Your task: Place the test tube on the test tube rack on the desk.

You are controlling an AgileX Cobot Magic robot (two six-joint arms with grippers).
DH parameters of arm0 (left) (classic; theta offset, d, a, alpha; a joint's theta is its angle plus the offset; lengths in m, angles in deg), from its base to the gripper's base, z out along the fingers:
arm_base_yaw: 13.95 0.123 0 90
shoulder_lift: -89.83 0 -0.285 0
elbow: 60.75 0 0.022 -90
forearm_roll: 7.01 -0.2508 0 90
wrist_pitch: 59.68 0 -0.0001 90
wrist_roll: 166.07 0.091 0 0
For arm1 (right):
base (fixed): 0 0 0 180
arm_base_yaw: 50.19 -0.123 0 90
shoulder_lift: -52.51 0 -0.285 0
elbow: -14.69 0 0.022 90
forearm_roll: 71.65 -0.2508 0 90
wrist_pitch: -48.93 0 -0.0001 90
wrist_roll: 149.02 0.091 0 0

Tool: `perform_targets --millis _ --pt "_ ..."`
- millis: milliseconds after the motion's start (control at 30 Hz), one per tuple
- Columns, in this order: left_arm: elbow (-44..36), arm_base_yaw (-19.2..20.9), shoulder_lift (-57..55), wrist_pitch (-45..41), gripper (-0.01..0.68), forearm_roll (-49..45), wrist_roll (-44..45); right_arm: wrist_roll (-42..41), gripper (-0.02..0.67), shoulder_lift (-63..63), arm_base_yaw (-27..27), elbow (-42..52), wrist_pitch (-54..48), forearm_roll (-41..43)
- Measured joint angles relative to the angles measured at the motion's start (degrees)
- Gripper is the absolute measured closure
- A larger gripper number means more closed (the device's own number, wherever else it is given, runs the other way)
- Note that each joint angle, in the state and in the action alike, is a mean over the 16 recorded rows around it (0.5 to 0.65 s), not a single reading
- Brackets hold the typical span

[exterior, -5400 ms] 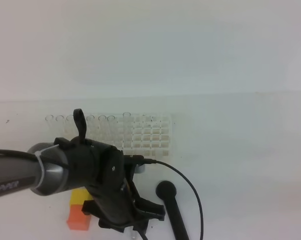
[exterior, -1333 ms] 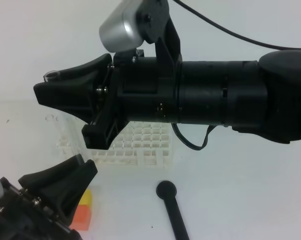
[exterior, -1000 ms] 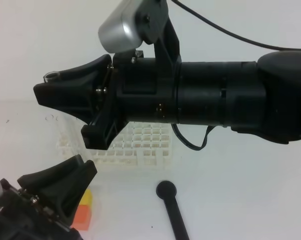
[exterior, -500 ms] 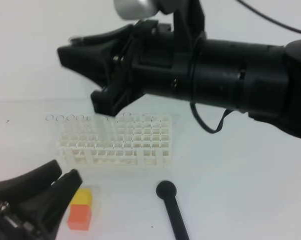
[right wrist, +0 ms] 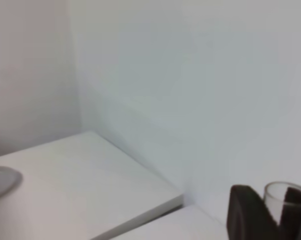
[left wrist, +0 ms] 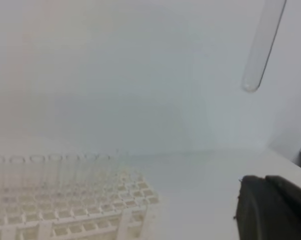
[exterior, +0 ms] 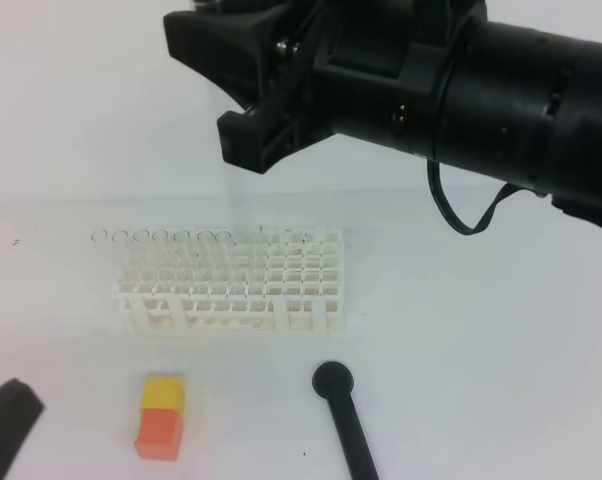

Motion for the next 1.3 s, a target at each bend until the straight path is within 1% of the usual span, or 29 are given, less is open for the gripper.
perform_targets --millis 100,200,433,533,633,767,900,1033,1133,1300 --pt "0.0 2.5 3.0 -1.6 0.67 0.0 0.0 -1.1 0.525 -0.2 0.0 0.0 2.1 -0.1" --pt "0.0 6.2 5.0 -2.5 0.672 0.0 0.0 -2.0 0.525 -0.3 0.0 0.0 4.3 -0.3" --pt "0.0 17.3 6.7 -2.9 0.673 0.0 0.0 -2.8 0.525 -1.7 0.0 0.9 9.8 -0.5" --pt "0.0 22.4 6.8 -3.0 0.673 0.0 0.0 -0.1 0.525 -2.8 0.0 2.0 12.2 2.0" --pt "0.0 26.9 6.8 -3.1 0.674 -0.1 0.0 8.1 0.525 -3.9 0.0 3.5 14.5 9.7" --pt "0.0 31.4 6.8 -3.2 0.674 -0.1 0.0 24.3 0.525 -5.0 0.0 5.8 16.9 25.2" --pt "0.0 34.2 6.8 -3.4 0.674 -0.2 0.1 41.4 0.525 -4.3 0.0 7.8 19.3 42.1" --pt "0.0 35.5 6.8 -3.4 0.674 -0.3 0.3 57.0 0.525 -1.4 0.0 9.2 22.6 57.2" --pt "0.0 35.8 6.8 -3.5 0.674 -0.3 0.5 63.8 0.525 1.8 0.0 9.8 26.5 63.6" --pt "-0.1 36.2 6.9 -3.5 0.674 -0.3 0.8 66.5 0.525 8.5 0.0 9.9 36.5 66.7"
